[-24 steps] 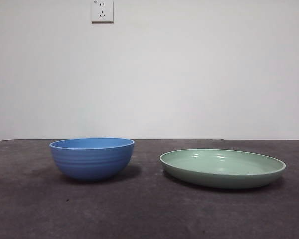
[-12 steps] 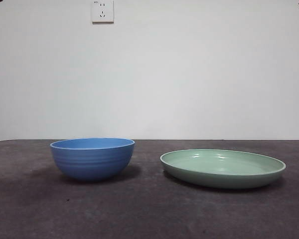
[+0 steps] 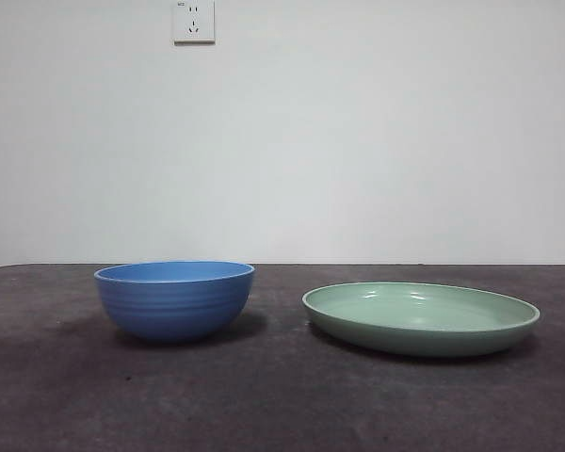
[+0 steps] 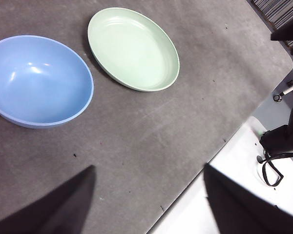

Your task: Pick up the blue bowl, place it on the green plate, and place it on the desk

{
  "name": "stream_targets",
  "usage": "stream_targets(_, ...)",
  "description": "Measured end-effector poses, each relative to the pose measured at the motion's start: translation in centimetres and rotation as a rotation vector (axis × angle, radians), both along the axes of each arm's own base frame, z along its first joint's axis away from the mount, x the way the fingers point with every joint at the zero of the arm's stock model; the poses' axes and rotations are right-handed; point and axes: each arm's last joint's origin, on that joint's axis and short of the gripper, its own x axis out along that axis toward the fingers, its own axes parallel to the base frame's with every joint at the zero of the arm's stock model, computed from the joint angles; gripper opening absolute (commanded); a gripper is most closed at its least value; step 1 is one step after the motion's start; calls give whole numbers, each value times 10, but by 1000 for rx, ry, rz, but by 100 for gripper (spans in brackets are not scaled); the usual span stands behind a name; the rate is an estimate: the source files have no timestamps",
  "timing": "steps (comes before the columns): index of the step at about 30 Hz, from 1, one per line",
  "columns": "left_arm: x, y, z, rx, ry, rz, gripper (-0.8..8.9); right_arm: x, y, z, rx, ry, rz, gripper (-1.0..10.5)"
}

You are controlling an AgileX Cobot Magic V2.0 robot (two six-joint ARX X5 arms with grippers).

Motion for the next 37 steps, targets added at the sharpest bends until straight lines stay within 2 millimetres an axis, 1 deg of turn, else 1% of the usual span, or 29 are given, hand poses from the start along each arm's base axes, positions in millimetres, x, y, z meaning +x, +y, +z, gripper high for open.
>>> stream_targets(8, 2, 1, 0, 40, -15, 54, 406, 0, 0, 0, 1, 1, -1, 404)
stream_targets(13, 13, -1, 1, 26, -21, 92, 405, 0, 0, 0, 2, -4, -1, 404)
stream_targets(17, 26, -5, 3, 54, -7, 144, 405, 0, 0, 0, 2, -3, -2, 404)
stream_targets(20, 41, -10, 6, 93, 17, 171, 404, 0, 0, 0, 2, -3, -2, 404)
stream_targets(25, 73, -24, 12, 172, 38, 201, 401, 0, 0, 0, 2, -3, -2, 404)
stream_targets(29, 102, -36, 9, 254, 60, 236, 401, 0, 0, 0, 2, -3, -2, 404)
stream_targets(33, 130, -45, -6, 325, 110, 260, 399, 0, 0, 0, 2, -4, -2, 404)
stream_targets(37, 154, -52, -34, 412, 168, 286, 399, 1, 0, 1, 3, -12, -2, 404)
